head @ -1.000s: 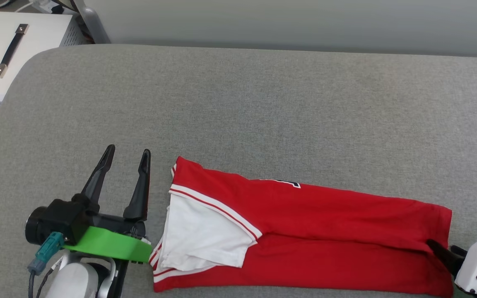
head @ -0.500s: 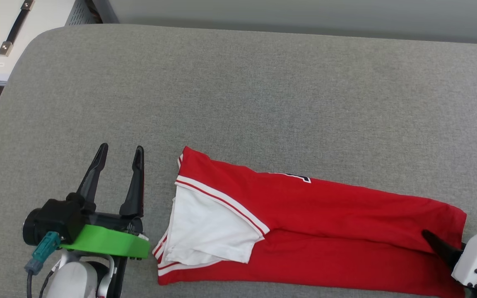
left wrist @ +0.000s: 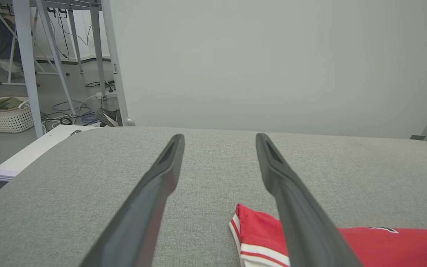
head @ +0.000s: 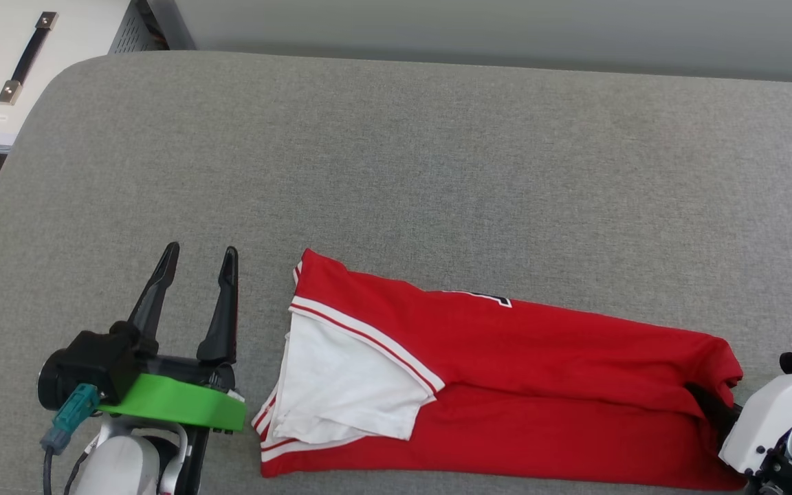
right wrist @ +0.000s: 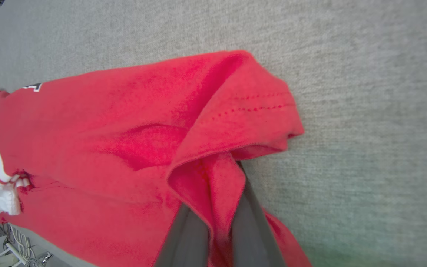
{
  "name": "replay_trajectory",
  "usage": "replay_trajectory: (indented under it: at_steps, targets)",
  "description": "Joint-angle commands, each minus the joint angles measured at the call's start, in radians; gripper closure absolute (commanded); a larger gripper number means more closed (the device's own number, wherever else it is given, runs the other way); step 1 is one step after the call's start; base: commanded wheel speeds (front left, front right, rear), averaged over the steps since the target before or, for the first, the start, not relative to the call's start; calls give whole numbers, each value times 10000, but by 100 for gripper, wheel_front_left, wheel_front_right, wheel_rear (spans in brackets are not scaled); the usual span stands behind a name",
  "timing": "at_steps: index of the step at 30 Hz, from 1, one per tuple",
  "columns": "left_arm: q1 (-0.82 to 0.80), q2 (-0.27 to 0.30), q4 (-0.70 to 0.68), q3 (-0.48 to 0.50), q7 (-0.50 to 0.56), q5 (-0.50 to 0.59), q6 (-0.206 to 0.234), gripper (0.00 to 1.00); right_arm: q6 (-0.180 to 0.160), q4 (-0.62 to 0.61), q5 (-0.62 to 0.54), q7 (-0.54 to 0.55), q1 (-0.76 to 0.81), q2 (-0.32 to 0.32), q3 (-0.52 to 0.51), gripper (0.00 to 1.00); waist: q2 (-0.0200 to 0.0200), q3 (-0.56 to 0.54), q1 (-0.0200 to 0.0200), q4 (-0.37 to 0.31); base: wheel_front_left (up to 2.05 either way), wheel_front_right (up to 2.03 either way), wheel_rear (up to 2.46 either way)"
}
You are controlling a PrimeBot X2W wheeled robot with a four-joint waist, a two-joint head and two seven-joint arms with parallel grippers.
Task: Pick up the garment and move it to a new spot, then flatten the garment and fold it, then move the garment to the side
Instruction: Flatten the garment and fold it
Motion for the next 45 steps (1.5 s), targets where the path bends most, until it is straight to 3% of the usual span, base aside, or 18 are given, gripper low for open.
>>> replay_trajectory:
  at_steps: [1, 13, 20, 32, 45]
  targets:
    - [-30, 53, 30, 2, -56, -82, -29, 0, 19, 192, 78, -66, 31, -4, 125, 100, -1, -105, 0, -65, 0, 0, 0]
    - [55, 104, 146, -148, -57, -196, -30, 0, 19, 476, -261, -976, 182, -1520, -624, 100, -1, -428, 0, -170, 0, 0, 0]
    - [139, 44, 195, -190, -57, -246, -30, 0, 19, 220, -416, -930, 358, -1605, -895, 100, -1, -591, 0, -104, 0, 0, 0]
    - [347, 10, 459, -592, -57, -411, -30, 0, 19, -1717, -166, -357, 1211, -766, -459, 100, -1, -1307, 0, 469, 0, 0, 0]
    - [586, -44, 516, -601, -57, -485, -30, 0, 19, -3513, 59, 1667, 1142, 1303, 267, 100, -1, -1611, 0, 1509, 0, 0, 0]
